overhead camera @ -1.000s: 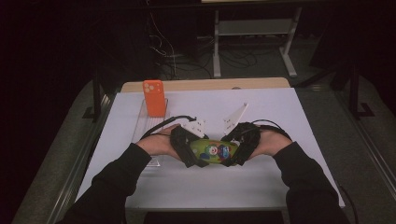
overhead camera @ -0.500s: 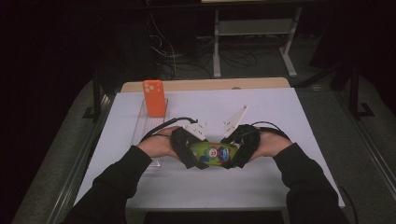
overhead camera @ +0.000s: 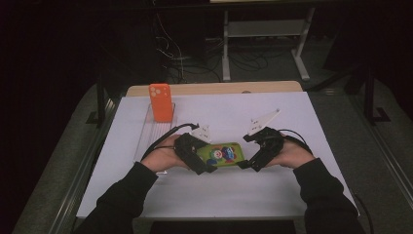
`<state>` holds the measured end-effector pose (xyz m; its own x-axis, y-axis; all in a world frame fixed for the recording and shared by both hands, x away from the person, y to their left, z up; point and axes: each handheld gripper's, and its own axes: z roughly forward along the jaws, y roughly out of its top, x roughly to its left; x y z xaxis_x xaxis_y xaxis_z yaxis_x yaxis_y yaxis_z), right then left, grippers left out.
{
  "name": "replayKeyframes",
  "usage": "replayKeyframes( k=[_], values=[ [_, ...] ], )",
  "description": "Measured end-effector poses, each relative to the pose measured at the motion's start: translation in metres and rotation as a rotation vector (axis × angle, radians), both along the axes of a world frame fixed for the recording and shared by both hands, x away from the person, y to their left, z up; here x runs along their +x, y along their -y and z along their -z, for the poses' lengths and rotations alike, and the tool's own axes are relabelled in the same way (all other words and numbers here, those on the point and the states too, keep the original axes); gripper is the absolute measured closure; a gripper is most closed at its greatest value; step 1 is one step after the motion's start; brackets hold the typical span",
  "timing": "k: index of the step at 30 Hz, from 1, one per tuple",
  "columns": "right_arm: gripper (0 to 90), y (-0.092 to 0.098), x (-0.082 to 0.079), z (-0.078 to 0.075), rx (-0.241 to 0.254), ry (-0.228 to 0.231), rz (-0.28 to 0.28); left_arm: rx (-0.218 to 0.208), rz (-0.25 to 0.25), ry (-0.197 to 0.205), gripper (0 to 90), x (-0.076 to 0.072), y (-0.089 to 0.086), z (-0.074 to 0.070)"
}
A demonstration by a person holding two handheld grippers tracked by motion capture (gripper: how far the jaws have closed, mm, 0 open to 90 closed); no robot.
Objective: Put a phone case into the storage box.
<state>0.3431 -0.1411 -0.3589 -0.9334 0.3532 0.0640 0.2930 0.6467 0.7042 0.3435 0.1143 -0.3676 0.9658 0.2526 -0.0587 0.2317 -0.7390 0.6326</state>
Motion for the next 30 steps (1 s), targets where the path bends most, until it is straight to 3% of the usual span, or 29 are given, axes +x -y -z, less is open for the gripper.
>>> replayKeyframes(
  k=[5, 8, 11, 14, 19, 21, 23, 26, 28, 30],
  values=[
    [0.8, 0.009, -0.007, 0.005, 0.067, -0.054, 0.143, 0.011, -0.087, 0.004, 15.4, 0.002, -0.002, 0.002],
    [0.8, 0.013, -0.01, 0.011, 0.075, -0.049, 0.205, -0.02, -0.151, -0.017, 15.4, 0.002, -0.003, 0.002],
    [0.4, 0.014, -0.014, 0.017, 0.06, -0.041, 0.258, -0.042, -0.184, -0.027, 15.4, 0.003, -0.005, 0.003],
    [0.2, 0.015, -0.019, 0.021, 0.1, -0.044, 0.326, -0.015, -0.197, -0.02, 15.4, 0.005, -0.007, 0.005],
    [0.0, 0.013, -0.029, 0.033, 0.117, -0.02, 0.399, -0.019, -0.251, -0.027, 15.4, 0.003, -0.007, 0.008],
    [0.0, 0.012, -0.033, 0.039, 0.118, -0.017, 0.435, 0.0, -0.26, -0.018, 15.4, 0.002, -0.006, 0.01],
    [0.0, 0.01, -0.036, 0.044, 0.123, -0.001, 0.462, -0.019, -0.272, -0.024, 15.4, 0.0, -0.004, 0.013],
    [0.0, 0.007, -0.039, 0.049, 0.123, 0.019, 0.485, 0.002, -0.256, -0.017, 15.4, -0.001, -0.004, 0.014],
    [0.0, 0.005, -0.039, 0.05, 0.112, 0.041, 0.487, -0.032, -0.282, -0.028, 15.4, -0.003, -0.002, 0.016],
    [0.0, 0.003, -0.04, 0.05, 0.107, 0.066, 0.487, -0.024, -0.268, -0.023, 15.4, -0.003, -0.002, 0.016]
  ],
)
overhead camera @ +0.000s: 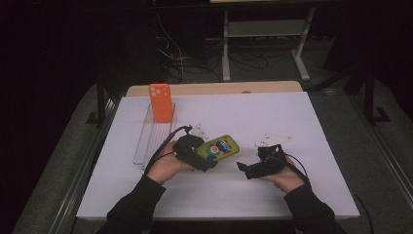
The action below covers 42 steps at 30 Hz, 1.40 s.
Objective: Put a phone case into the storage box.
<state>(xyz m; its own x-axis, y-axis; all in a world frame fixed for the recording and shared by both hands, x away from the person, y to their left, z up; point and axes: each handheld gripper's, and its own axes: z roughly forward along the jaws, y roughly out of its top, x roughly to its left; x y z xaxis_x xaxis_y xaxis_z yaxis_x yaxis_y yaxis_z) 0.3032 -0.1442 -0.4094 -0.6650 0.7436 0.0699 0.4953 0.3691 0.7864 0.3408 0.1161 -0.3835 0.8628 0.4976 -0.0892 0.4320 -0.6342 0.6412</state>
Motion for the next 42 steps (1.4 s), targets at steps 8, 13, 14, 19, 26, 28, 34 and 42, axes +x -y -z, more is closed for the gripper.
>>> replayKeyframes(
  k=[8, 13, 14, 19, 26, 28, 34, 42],
  values=[
    [0.0, -0.007, -0.002, 0.004, -0.14, 0.08, -0.052, -0.003, 0.003, -0.009, 15.4, 0.0, 0.001, 0.0],
    [0.0, -0.012, -0.006, 0.004, -0.199, 0.127, -0.068, -0.012, -0.001, -0.011, 15.4, 0.0, 0.0, 0.0],
    [0.0, -0.012, -0.006, 0.003, -0.212, 0.138, -0.069, -0.013, -0.002, -0.012, 15.4, 0.0, -0.001, 0.0],
    [0.0, -0.017, -0.01, 0.003, -0.281, 0.218, -0.092, 0.029, 0.039, 0.004, 15.4, 0.002, -0.003, -0.002],
    [0.0, -0.024, -0.017, 0.003, -0.373, 0.327, -0.141, 0.01, 0.03, -0.005, 15.4, 0.001, -0.001, 0.0],
    [0.0, -0.026, -0.019, 0.003, -0.399, 0.37, -0.155, -0.004, 0.018, -0.006, 15.4, 0.0, 0.0, 0.0],
    [0.0, -0.031, -0.025, 0.003, -0.487, 0.464, -0.176, 0.003, 0.024, -0.009, 15.5, 0.0, 0.0, 0.001],
    [0.0, -0.037, -0.03, 0.006, -0.612, 0.598, -0.213, -0.001, 0.017, -0.02, 15.5, 0.0, -0.001, 0.001]
  ],
)
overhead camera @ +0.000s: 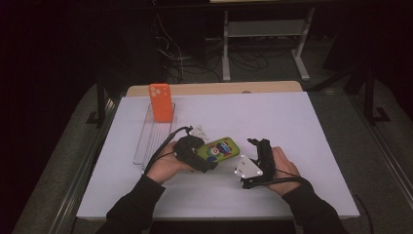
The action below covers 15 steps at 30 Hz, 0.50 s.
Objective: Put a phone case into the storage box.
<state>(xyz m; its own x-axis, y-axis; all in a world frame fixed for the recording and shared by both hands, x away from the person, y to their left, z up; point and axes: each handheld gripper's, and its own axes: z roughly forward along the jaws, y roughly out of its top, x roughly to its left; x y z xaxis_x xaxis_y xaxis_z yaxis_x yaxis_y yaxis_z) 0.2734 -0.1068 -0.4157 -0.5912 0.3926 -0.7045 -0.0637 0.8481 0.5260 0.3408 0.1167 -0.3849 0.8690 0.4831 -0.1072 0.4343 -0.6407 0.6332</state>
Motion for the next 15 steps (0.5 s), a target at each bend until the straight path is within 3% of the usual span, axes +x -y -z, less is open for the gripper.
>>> replayKeyframes(
  k=[4, 5, 7, 8, 15],
  values=[
    [0.0, -0.003, -0.001, 0.0, -0.069, 0.079, -0.037, 0.029, 0.024, 0.007, 15.5, 0.002, -0.003, -0.002],
    [0.0, -0.005, -0.003, 0.002, -0.062, 0.083, -0.035, -0.011, -0.01, -0.002, 15.5, 0.0, 0.0, 0.0],
    [0.0, -0.006, -0.003, 0.003, -0.105, 0.113, -0.045, 0.017, 0.017, 0.003, 15.5, 0.002, -0.003, -0.002],
    [0.0, -0.007, -0.004, 0.003, -0.105, 0.114, -0.045, -0.001, -0.001, 0.0, 15.5, 0.001, -0.001, -0.001],
    [0.0, -0.012, -0.007, 0.007, -0.15, 0.175, -0.053, 0.023, 0.024, 0.003, 15.5, 0.002, -0.002, -0.002]
  ],
)
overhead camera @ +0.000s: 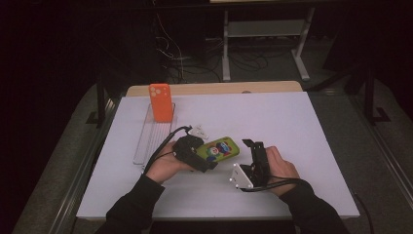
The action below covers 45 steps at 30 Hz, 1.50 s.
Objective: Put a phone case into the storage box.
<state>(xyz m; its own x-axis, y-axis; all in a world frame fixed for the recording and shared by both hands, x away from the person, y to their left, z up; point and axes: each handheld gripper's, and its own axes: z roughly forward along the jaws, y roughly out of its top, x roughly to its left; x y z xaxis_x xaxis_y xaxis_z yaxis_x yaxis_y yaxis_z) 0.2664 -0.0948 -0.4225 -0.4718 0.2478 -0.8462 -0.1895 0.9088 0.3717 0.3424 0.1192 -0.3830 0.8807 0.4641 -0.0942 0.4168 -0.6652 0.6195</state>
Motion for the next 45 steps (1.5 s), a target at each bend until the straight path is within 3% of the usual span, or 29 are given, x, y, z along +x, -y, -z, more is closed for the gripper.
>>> replayKeyframes(
  k=[7, 9, 15, 18, 24, 27, 36, 39, 40, 44, 45],
  values=[
    [0.0, -0.005, -0.004, 0.003, -0.029, 0.096, -0.01, -0.006, 0.004, -0.001, 15.5, -0.001, 0.001, 0.0],
    [0.0, -0.008, -0.004, 0.004, -0.065, 0.134, -0.026, -0.023, -0.008, -0.006, 15.5, -0.002, 0.002, 0.0],
    [8.6, -0.017, -0.007, 0.007, -0.092, 0.221, -0.058, -0.01, 0.011, -0.002, 15.6, -0.001, 0.002, -0.001],
    [16.4, -0.021, -0.007, 0.009, -0.102, 0.241, -0.066, -0.041, -0.011, -0.01, 15.5, -0.002, 0.003, -0.001],
    [40.3, -0.028, -0.007, 0.015, -0.125, 0.253, -0.082, -0.041, -0.012, -0.01, 15.5, -0.002, 0.003, 0.0],
    [47.4, -0.029, -0.008, 0.016, -0.127, 0.252, -0.087, -0.014, 0.015, -0.003, 15.5, -0.001, 0.001, -0.001],
    [69.2, -0.029, -0.007, 0.017, -0.142, 0.233, -0.087, -0.019, 0.01, -0.005, 15.5, -0.002, 0.003, -0.001],
    [73.5, -0.029, -0.007, 0.017, -0.146, 0.235, -0.089, -0.03, 0.009, -0.008, 15.5, -0.002, 0.002, -0.001],
    [74.0, -0.029, -0.007, 0.017, -0.154, 0.24, -0.094, -0.052, -0.006, -0.013, 15.4, -0.003, 0.003, 0.0],
    [75.3, -0.03, -0.009, 0.02, -0.157, 0.237, -0.085, -0.064, -0.002, -0.01, 14.6, -0.003, 0.002, -0.001],
    [75.4, -0.03, -0.009, 0.02, -0.158, 0.244, -0.085, -0.048, 0.016, 0.007, 14.1, -0.003, 0.001, -0.002]
  ],
)
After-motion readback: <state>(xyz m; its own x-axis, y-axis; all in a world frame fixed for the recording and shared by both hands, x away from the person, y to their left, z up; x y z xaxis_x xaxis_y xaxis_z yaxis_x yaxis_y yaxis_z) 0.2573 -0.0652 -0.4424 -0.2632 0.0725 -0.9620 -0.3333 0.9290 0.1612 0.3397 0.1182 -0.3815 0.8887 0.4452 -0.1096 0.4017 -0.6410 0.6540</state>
